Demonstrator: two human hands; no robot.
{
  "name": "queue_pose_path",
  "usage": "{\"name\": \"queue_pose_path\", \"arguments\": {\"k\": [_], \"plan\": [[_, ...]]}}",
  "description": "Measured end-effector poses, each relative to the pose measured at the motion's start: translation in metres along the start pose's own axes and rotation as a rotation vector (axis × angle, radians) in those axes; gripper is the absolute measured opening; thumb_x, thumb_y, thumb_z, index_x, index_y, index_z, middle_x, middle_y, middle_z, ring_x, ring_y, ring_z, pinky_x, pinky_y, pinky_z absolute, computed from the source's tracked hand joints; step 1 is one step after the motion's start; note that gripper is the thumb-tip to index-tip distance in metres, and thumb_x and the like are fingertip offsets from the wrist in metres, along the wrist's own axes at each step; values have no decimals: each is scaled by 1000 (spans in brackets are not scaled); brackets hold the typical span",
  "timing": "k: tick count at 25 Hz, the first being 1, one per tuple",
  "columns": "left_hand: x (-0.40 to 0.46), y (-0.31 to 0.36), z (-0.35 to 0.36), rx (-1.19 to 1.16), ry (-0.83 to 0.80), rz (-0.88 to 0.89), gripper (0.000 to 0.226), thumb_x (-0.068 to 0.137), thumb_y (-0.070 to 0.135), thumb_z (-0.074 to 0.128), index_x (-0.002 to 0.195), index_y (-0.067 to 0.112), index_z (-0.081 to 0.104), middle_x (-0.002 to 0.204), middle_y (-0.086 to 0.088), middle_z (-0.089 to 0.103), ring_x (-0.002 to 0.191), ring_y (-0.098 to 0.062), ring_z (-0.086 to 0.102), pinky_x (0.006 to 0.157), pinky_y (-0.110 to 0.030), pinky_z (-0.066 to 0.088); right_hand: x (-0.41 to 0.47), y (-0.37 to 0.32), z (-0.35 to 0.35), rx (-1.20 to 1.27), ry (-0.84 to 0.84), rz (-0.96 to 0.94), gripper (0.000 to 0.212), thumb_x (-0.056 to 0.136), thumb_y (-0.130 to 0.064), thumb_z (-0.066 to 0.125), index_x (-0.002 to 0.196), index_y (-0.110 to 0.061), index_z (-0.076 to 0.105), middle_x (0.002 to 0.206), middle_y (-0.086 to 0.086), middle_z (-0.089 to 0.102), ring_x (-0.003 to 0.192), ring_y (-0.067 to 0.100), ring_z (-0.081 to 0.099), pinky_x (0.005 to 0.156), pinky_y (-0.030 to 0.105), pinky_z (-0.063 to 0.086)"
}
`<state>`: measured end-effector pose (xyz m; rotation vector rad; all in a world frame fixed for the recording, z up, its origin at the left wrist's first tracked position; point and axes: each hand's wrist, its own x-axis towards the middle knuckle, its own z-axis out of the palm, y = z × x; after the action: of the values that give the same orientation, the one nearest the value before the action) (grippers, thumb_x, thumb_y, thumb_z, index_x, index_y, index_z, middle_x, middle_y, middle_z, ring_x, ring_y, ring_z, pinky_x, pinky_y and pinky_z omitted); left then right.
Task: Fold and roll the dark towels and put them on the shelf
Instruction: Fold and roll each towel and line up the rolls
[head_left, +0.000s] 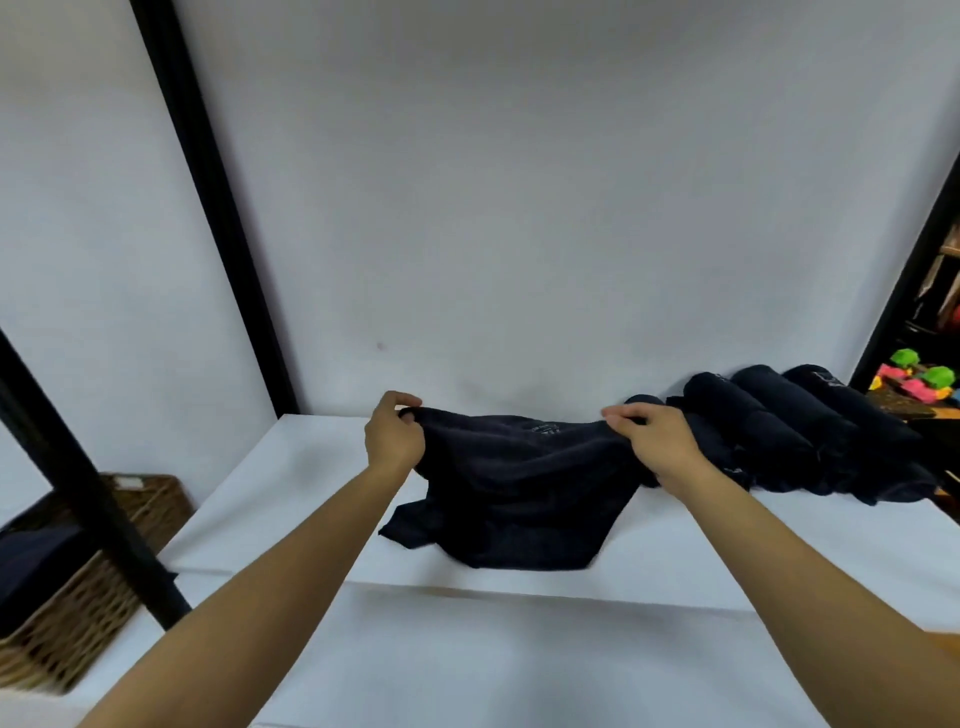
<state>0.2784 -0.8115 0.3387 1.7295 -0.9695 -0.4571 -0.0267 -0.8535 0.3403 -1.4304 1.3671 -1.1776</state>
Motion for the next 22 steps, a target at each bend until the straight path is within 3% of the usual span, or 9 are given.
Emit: {"name": "queue_pose_path", "arguments": {"k": [2,4,6,9,11,15,22], "plan": [[13,11,-9,-126,-78,-50,24,97,11,49,118,22,51,100,-4,60,78,-17,57,67,-27,45,2,-22,-5,37,31,-24,15,92,-14,66,104,-16,74,108,-4,70,104,12,63,97,28,49],[17,6,-14,-116,-349,-112,35,91,18,67,121,25,51,106,-5,62,91,-22,62,77,-34,52,-3,-28,-6,-23,-28,-21,19,89,-15,70,108,-18,73,110,-3,69,104,12,63,97,28,49],[18,-15,-17,-31,-560,-110,39,83,10,76,117,23,64,114,-9,67,96,-24,66,86,-39,57,-12,-20,-3,-130,-157,19,29,85,-11,74,113,-16,70,110,-1,67,102,13,64,87,22,52],[21,-32,-23,105,-700,-11,49,76,10,82,122,19,67,125,0,61,115,-16,57,94,-29,48,-26,-11,-2,-428,-273,31,40,79,-8,78,117,-19,69,100,-9,61,87,3,57,68,11,43],[27,-26,-28,210,-770,79,58,73,10,84,128,17,64,128,1,58,122,-13,50,96,-26,43,-28,-17,-2,-587,-258,-5,44,78,-9,79,118,-21,69,92,-14,59,80,2,54,71,14,42],[53,17,-48,363,-605,311,47,79,11,79,125,14,67,128,-2,64,116,-18,59,97,-27,49,-22,-63,-9,-649,6,-159,33,80,-13,78,111,-21,73,118,-2,69,113,15,60,102,23,41],[91,134,-115,139,-278,501,30,81,17,80,110,19,75,111,2,71,102,-14,64,83,-24,50,-30,-176,-25,-527,410,-409,31,85,-18,74,116,-14,71,120,4,69,119,18,58,102,18,37]]}}
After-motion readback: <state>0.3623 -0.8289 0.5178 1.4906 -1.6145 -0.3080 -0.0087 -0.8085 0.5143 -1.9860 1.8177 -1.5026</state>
